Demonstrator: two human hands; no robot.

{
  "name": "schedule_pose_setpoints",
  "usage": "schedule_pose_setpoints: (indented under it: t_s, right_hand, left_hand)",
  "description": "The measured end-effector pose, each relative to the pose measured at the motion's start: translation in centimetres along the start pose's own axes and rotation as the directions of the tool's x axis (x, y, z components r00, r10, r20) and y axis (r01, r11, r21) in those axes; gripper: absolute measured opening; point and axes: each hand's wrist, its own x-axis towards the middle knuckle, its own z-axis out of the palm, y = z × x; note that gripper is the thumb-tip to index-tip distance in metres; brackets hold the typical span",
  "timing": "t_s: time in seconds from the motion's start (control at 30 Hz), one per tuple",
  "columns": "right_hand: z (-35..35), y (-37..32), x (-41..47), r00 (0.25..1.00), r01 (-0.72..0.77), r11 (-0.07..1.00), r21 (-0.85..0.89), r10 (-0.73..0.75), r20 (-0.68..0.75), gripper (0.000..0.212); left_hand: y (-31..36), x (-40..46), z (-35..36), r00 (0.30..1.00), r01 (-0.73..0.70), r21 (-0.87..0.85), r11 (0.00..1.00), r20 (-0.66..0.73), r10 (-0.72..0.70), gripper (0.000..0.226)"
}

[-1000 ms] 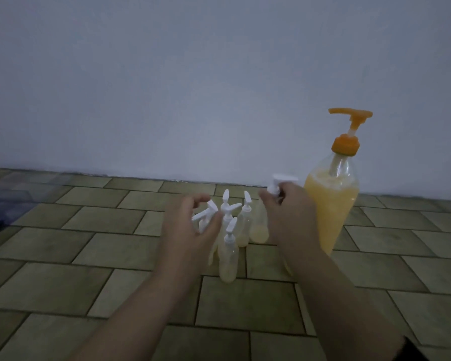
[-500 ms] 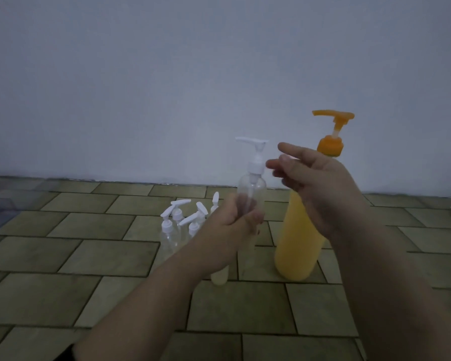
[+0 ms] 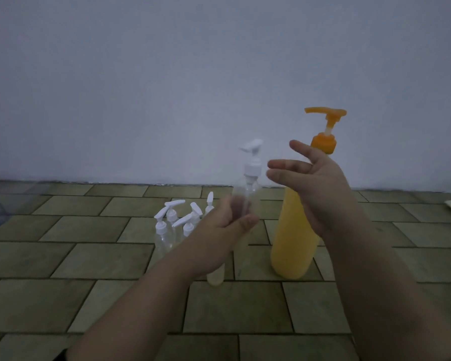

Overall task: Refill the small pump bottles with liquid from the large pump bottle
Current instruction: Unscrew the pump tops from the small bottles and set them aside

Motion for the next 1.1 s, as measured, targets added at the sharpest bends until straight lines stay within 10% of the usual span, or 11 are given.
schedule_pose_setpoints:
  t_s: [0.5,0.7,0.87,1.1]
  right_hand:
    - [0.5,0.3,-0.8,0.996,0.077,0.995,-0.06,-0.074,0.055,0.051]
    - [-2.2,-2.3,-1.6,0.964,0.241,0.948,0.208,-0.209,-0.165,0.053]
    - [-6.9,-2.9,-3.9,0.861,0.453,0.888,0.079,-0.412,-0.298,0.059]
    - [-8.9,7.5,-10.0,0.942,0.145,0.978,-0.151,-0.183,-0.282,0.037]
  left_hand:
    - [-0.5,0.4,1.5,1.0,0.011,0.106,0.994,0.023,-0.013,0.021]
    - [-1.4,0.1,2.5,0.995,0.095,0.168,0.981,0.0,-0.097,0.025]
    - [-3.8,0.7,4.8,0.98,0.187,0.248,0.951,-0.118,-0.162,0.02]
    - [-8.9,2.5,7.9,0.91,0.351,0.177,0.92,-0.298,-0.29,0.028]
